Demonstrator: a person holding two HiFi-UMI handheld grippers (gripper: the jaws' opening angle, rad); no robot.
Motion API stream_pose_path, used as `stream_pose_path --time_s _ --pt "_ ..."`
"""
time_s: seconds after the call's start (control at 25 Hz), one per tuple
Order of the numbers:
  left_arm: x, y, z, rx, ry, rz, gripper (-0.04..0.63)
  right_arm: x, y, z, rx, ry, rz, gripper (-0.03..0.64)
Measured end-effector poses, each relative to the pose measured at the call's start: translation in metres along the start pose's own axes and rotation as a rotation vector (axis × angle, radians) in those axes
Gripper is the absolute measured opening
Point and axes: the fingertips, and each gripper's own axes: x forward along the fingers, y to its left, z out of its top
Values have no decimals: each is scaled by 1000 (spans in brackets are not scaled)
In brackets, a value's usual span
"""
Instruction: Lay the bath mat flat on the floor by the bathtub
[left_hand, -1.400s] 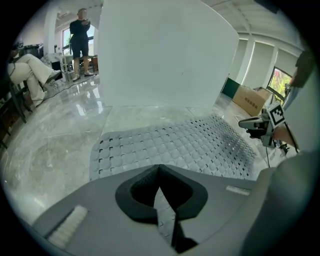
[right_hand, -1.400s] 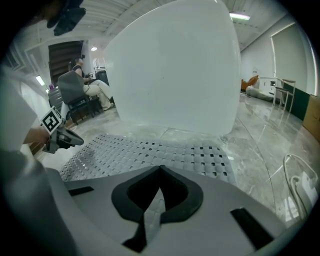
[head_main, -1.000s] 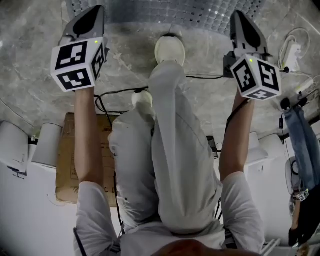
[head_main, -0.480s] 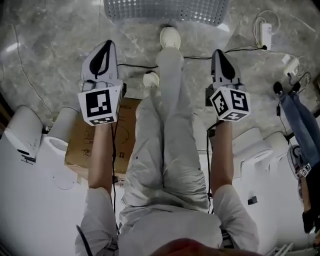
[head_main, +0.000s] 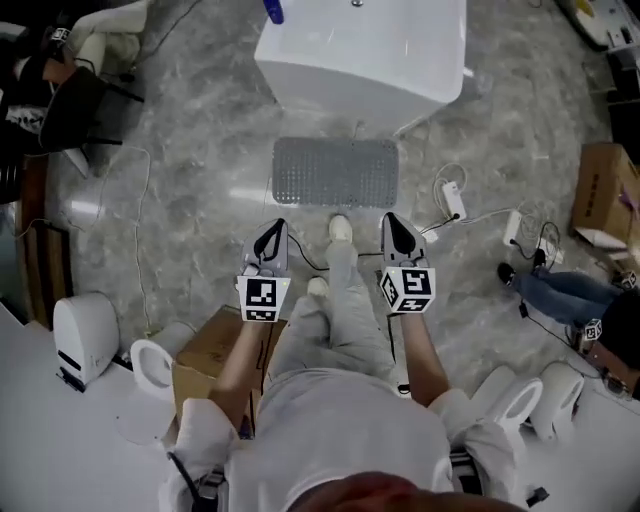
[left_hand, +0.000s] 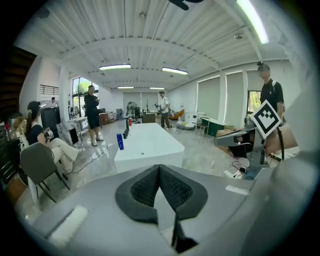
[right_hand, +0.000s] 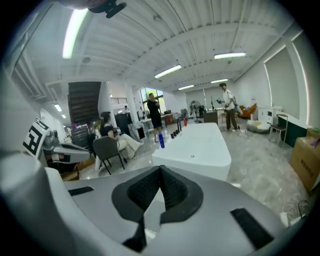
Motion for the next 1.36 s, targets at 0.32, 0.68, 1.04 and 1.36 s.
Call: stream_pose_path --time_s 0.32,0.68,1.04,1.36 --pt "-126 -26 120 22 -178 -10 0 -139 69 165 -185 -299 41 0" --pt "-227 -46 131 -79 -307 -29 -2 -221 159 177 -201 -390 76 0" --pt "-256 -46 139 -68 -346 41 -1 -250 186 195 -288 -431 95 0" --pt "-254 -42 166 -5 -411 121 -2 -239 166 212 -281 -497 91 0"
